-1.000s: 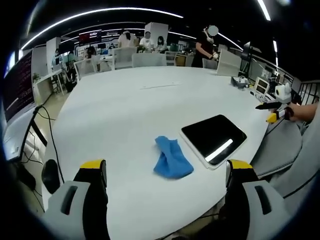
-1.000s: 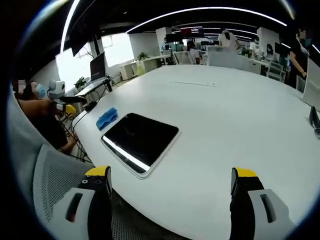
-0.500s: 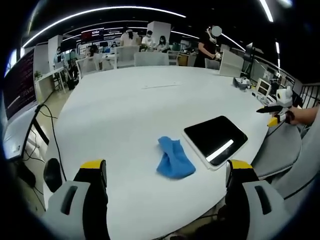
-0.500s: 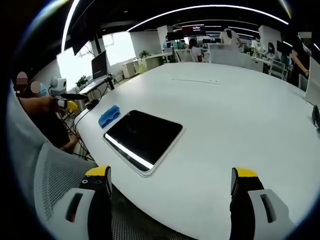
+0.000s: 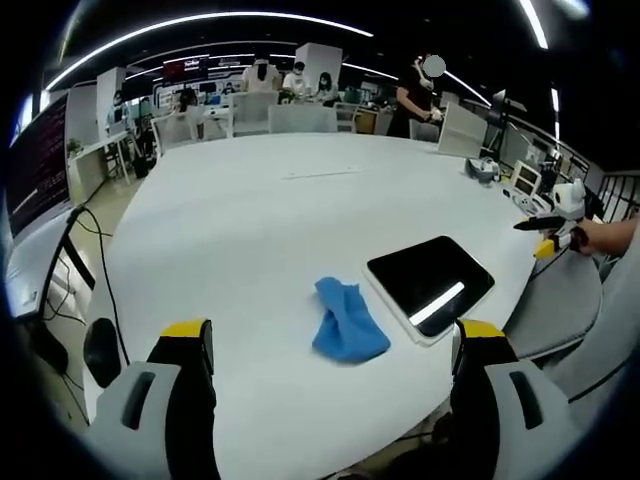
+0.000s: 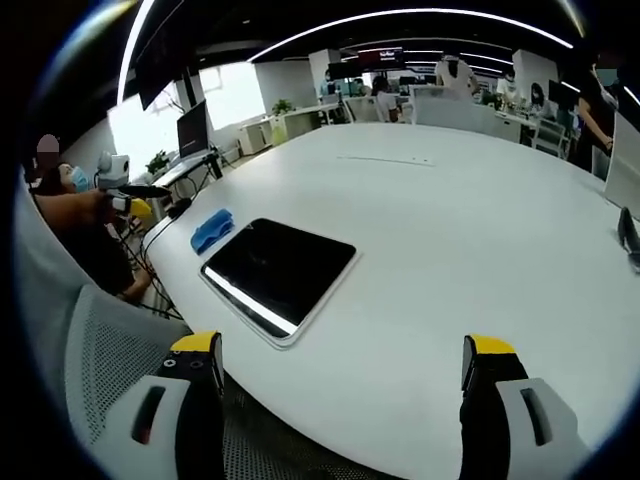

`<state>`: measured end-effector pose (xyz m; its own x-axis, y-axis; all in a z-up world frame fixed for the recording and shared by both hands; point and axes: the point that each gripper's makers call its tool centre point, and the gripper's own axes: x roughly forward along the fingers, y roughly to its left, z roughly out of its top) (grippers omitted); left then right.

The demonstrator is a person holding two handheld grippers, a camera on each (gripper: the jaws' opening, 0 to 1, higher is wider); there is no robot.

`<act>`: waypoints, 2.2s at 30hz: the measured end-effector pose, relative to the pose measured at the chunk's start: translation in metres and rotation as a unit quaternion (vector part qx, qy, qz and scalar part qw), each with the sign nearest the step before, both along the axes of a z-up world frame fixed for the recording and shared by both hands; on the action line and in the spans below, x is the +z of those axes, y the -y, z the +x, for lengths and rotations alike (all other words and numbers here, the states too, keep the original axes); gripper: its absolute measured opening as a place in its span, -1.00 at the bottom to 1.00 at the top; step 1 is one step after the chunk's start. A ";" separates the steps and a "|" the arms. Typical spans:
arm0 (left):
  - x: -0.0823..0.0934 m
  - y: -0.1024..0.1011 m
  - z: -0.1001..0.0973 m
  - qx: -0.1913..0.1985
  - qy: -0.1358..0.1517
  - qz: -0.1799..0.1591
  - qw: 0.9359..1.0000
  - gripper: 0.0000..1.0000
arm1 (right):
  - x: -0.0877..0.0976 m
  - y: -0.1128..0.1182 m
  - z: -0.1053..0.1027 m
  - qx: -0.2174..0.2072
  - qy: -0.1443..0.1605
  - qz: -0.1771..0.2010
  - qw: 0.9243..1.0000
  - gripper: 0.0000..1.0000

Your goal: Wipe the mirror surface with the cleaning cloth until all visible marks leave the cleaned area.

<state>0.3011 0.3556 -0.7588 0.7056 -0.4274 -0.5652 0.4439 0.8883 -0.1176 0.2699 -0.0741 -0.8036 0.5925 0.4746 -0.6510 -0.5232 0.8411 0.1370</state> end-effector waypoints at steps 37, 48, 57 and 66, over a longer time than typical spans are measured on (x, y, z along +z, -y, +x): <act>0.009 -0.002 0.001 0.009 0.009 -0.003 1.000 0.98 | 0.003 -0.003 0.003 -0.002 0.006 0.001 1.000 0.97; 0.016 0.004 -0.001 0.008 0.012 -0.007 1.000 0.98 | 0.004 -0.003 0.001 -0.002 0.009 0.004 1.000 0.97; 0.017 -0.005 0.001 0.011 0.014 -0.001 1.000 0.98 | 0.005 -0.006 0.001 0.002 0.011 0.004 1.000 0.97; 0.017 -0.008 0.003 0.011 0.014 0.001 1.000 0.98 | 0.006 -0.006 0.000 0.002 0.010 0.004 1.000 0.97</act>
